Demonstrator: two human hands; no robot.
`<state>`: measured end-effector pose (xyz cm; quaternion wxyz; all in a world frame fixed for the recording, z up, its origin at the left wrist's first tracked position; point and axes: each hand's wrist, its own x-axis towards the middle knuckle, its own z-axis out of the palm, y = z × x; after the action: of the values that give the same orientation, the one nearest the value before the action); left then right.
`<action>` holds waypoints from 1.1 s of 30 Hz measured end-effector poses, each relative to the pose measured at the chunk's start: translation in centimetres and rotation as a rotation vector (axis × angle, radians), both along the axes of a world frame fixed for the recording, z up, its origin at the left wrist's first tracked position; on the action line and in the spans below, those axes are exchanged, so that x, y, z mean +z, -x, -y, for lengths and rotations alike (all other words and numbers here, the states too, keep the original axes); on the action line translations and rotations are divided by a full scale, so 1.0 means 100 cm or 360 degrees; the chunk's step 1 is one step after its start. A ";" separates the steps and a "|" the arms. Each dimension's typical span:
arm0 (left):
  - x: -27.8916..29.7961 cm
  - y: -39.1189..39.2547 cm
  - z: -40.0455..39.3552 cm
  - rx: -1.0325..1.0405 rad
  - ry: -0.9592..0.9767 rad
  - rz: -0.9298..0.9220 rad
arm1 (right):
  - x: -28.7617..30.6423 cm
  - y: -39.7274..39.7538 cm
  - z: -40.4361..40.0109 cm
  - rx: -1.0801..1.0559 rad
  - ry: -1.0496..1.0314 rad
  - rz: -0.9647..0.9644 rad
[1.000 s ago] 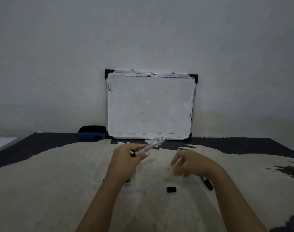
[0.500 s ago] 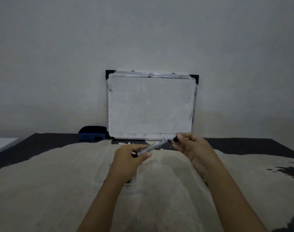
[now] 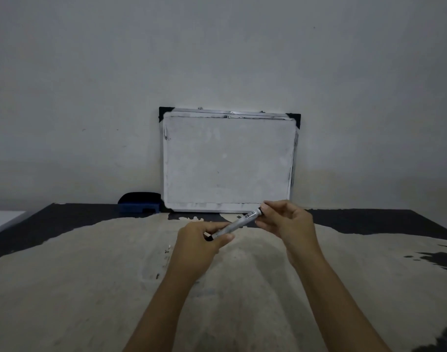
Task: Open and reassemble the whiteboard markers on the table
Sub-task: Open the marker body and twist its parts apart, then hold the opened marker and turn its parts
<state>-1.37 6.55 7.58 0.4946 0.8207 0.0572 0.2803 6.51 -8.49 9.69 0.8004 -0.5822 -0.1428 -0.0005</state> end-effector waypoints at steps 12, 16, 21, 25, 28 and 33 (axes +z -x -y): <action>0.000 -0.001 0.009 0.0090 0.0022 0.0079 | -0.007 0.006 -0.008 -0.0041 -0.0018 0.0113; 0.001 -0.002 0.019 0.0095 0.0071 0.0164 | -0.005 0.010 -0.012 0.0267 0.0245 0.0000; -0.004 -0.006 0.028 -0.0020 -0.0119 0.0162 | -0.001 0.011 -0.013 0.0252 0.0327 -0.0165; -0.013 -0.009 0.028 -0.0105 -0.0172 0.0027 | -0.003 -0.005 0.006 -0.0246 0.0501 -0.0251; -0.021 -0.009 0.031 -0.0173 -0.0238 -0.0078 | -0.016 -0.023 0.028 -0.0653 0.1048 0.0024; -0.032 -0.011 0.039 -0.0183 -0.0394 -0.0120 | -0.047 -0.035 0.037 -0.0795 0.1719 0.0095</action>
<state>-0.27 2.67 4.38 0.4023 0.8874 -0.0064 0.2253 10.04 -12.22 4.96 0.3623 -0.9226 -0.0042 -0.1324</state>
